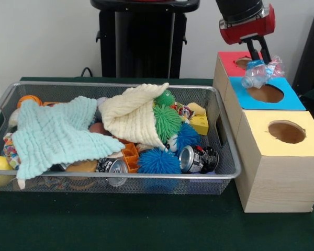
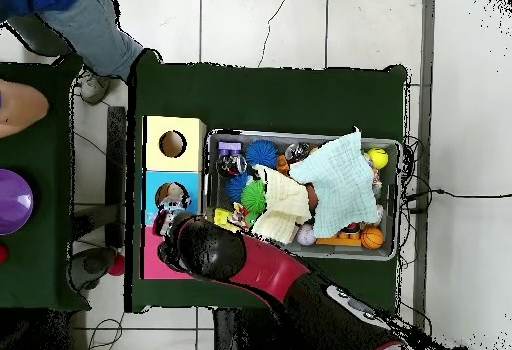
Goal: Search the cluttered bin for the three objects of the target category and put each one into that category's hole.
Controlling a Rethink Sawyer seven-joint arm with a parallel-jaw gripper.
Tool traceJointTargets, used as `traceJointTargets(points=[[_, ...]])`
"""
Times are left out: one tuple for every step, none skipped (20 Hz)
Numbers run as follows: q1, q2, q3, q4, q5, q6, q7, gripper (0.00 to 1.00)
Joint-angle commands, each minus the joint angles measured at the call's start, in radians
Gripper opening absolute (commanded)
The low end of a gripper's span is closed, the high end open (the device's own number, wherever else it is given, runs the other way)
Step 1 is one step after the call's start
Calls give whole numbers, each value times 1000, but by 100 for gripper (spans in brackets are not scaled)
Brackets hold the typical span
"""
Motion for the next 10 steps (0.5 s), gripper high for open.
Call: traceJointTargets(points=[[26,-17,-83,-117,-1,13,158,0],[34,-22,-96,-122,-1,17,156,0],[42,-25,-107,-129,-3,22,152,0],[51,-31,-120,-136,-5,37,146,0],[58,-37,-131,-141,-4,46,146,0],[65,-43,-142,-146,-3,56,145,0],[69,-47,-151,-151,-2,67,143,0],[79,-56,-165,-157,-1,80,143,0],[84,-60,-171,-160,-1,85,143,0],[94,-69,-187,-167,-1,102,142,0]])
